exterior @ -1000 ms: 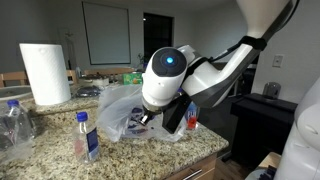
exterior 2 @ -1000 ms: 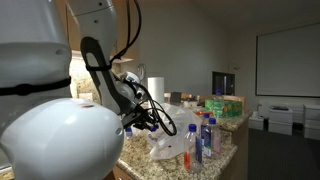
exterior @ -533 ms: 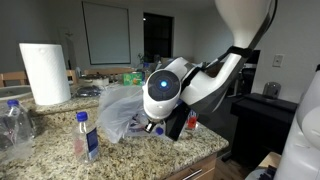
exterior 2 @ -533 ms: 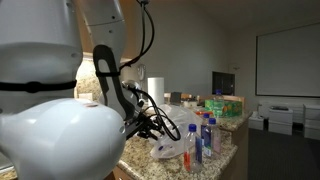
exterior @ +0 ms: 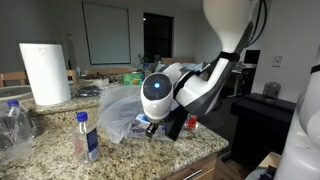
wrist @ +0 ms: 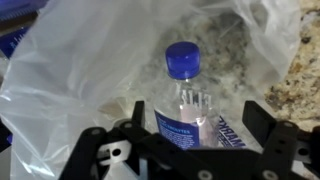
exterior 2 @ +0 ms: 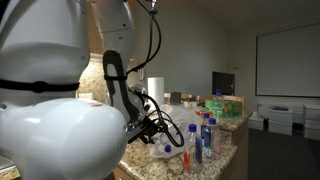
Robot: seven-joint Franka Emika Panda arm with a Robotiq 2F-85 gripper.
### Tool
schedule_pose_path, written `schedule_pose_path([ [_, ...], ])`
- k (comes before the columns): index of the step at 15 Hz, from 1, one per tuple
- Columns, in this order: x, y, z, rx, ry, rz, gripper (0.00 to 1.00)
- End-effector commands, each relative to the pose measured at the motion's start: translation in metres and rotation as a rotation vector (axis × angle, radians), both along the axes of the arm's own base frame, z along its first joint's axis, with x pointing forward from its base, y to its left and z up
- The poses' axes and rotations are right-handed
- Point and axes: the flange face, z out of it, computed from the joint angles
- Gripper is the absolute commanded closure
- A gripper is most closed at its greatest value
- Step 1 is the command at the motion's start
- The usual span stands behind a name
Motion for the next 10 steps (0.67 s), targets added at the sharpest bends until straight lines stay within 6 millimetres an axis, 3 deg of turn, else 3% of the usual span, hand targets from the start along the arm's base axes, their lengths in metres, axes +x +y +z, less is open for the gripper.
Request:
schedule_pose_path([
  [1, 0.003, -0.013, -0.002, 0.02, 0.176, -0.009, 0.0],
  [5, 0.013, -0.034, 0.001, 0.093, 0.343, -0.073, 0.0],
  [7, 0.021, -0.04, 0.019, 0.118, 0.385, -0.119, 0.0],
  [10, 0.025, -0.031, 0.046, 0.188, 0.449, -0.14, 0.0],
])
